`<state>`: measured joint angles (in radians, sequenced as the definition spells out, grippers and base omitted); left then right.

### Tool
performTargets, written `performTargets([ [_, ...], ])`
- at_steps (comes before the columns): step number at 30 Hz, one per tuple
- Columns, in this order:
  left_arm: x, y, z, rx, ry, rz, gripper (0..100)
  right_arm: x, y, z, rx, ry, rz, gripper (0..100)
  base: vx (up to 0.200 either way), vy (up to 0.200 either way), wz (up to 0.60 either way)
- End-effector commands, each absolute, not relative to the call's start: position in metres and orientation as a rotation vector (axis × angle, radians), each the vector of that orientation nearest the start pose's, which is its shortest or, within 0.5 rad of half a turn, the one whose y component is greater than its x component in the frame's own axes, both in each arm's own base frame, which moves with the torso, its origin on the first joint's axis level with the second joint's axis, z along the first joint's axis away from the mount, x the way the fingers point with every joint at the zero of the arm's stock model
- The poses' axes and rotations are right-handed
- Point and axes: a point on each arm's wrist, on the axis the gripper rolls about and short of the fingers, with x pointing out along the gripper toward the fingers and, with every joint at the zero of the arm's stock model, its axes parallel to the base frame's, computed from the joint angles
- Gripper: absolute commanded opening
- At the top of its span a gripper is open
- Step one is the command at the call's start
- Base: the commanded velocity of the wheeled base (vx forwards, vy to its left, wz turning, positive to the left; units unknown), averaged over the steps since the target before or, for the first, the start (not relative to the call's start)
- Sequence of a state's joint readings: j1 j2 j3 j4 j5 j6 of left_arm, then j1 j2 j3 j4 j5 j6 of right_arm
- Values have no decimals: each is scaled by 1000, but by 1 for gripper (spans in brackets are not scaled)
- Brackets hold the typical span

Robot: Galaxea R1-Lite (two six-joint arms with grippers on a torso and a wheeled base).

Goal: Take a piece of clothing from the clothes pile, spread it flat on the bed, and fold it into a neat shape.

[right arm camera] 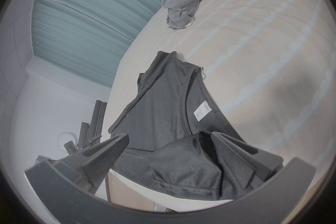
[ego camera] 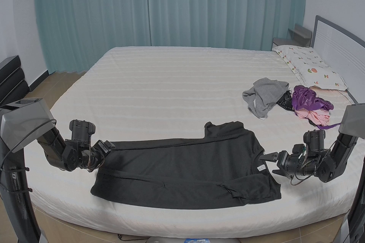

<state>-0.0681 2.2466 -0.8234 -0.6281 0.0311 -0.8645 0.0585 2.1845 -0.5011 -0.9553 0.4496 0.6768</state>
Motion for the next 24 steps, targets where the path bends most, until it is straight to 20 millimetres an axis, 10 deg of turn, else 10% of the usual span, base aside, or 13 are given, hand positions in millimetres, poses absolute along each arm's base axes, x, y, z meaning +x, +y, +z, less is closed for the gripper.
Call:
performTargets([
  [1, 353, -23, -2, -739, 786, 283, 100, 302, 27, -4, 773, 866, 224, 100, 0, 0, 0],
  [17, 347, -38, -19, -595, 871, 204, 100, 302, 27, -7, 773, 858, 220, 100, 0, 0, 0],
  [18, 347, -39, -19, -587, 874, 199, 0, 302, 27, -8, 771, 859, 220, 100, 0, 0, 0],
  [24, 345, -39, -23, -545, 927, 211, 0, 302, 27, -7, 766, 857, 216, 100, 0, 0, 0],
])
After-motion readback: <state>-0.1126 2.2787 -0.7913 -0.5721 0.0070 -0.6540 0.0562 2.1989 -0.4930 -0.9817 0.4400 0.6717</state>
